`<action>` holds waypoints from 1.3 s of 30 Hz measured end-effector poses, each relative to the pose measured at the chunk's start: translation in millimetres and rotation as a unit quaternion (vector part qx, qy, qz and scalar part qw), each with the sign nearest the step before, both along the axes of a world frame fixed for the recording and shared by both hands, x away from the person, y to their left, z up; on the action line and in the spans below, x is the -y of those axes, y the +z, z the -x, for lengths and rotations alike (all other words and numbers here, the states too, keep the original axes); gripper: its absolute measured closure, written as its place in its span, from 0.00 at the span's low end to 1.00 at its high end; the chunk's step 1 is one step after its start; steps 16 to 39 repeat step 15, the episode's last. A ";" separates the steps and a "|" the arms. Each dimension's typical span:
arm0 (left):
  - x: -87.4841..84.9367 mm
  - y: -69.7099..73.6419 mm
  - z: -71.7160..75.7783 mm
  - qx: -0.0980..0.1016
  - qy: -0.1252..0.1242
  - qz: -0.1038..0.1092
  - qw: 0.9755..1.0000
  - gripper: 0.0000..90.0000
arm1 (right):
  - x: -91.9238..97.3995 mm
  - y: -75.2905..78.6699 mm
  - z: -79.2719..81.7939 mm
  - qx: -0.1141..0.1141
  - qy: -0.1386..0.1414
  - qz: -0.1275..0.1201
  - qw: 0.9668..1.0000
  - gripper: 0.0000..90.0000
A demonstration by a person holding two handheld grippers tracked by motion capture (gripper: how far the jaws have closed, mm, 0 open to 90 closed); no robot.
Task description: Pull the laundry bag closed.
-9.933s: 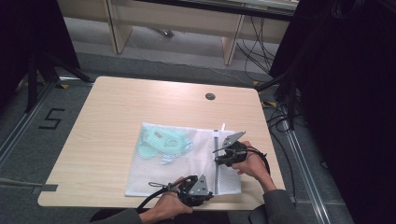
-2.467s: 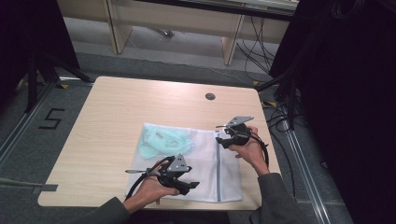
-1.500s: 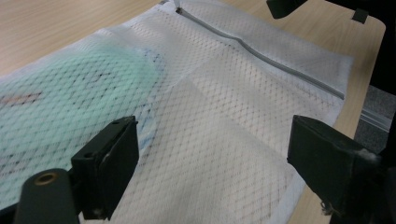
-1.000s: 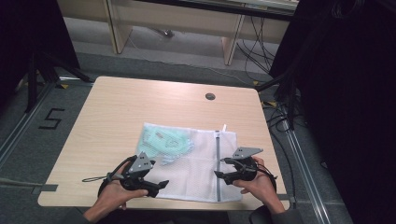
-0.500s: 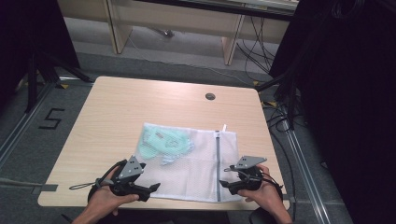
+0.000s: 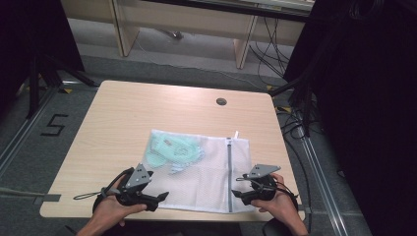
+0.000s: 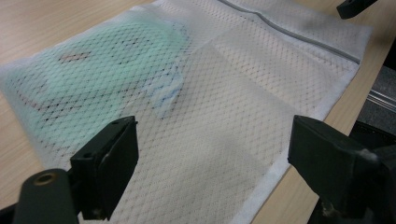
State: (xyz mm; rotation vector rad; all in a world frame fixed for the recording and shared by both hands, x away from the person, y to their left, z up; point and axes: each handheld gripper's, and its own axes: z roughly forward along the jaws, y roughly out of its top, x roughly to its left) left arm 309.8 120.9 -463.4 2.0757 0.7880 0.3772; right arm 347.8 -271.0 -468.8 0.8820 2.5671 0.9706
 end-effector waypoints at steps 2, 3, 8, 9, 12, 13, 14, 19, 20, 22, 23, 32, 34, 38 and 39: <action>-0.1 -0.3 -0.4 0.001 0.000 0.004 1.000 0.18 | -0.1 0.4 0.4 -0.005 -0.002 -0.002 1.000 0.32; -0.2 -0.2 -0.4 0.001 0.001 0.005 1.000 0.18 | 0.1 0.0 0.1 -0.001 0.000 0.000 1.000 0.32; 0.5 -0.8 0.7 -0.009 0.008 0.016 1.000 0.18 | -1.0 -0.3 1.3 -0.007 -0.003 -0.003 1.000 0.32; 0.5 -0.7 0.8 -0.009 0.008 0.015 1.000 0.18 | -1.0 -0.5 1.3 -0.006 -0.002 -0.003 1.000 0.32; -0.3 0.0 -0.4 -0.001 0.000 0.008 1.000 0.18 | -0.3 -0.6 0.1 -0.001 0.003 0.000 1.000 0.32; -0.2 0.3 0.0 -0.006 0.002 0.009 1.000 0.18 | -0.9 -0.5 1.3 -0.006 -0.002 -0.003 1.000 0.32; -0.2 0.3 0.5 -0.015 0.005 0.012 1.000 0.18 | -0.8 -0.4 1.3 -0.007 -0.002 -0.003 1.000 0.32; -1.3 0.8 0.2 -0.014 0.001 0.004 1.000 0.18 | -0.7 -0.5 1.2 -0.007 0.000 -0.002 1.000 0.32; -1.3 0.8 0.2 -0.014 0.001 0.004 1.000 0.18 | -0.7 -0.5 1.2 -0.007 0.000 -0.002 1.000 0.32; -1.3 0.8 0.2 -0.014 0.001 0.004 1.000 0.18 | -0.7 -0.5 1.2 -0.007 0.000 -0.002 1.000 0.32; -1.3 0.8 0.2 -0.014 0.001 0.004 1.000 0.18 | -0.7 -0.5 1.2 -0.007 0.000 -0.002 1.000 0.32; -1.3 0.8 0.2 -0.014 0.001 0.004 1.000 0.18 | -0.7 -0.5 1.2 -0.007 0.000 -0.002 1.000 0.32; -1.3 0.8 0.2 -0.014 0.001 0.004 1.000 0.18 | -0.7 -0.5 1.2 -0.007 0.000 -0.002 1.000 0.32; -1.3 0.8 0.2 -0.014 0.001 0.004 1.000 0.18 | -0.7 -0.5 1.2 -0.007 0.000 -0.002 1.000 0.32; -1.3 0.8 0.2 -0.014 0.001 0.004 1.000 0.18 | -0.7 -0.5 1.2 -0.007 0.000 -0.002 1.000 0.32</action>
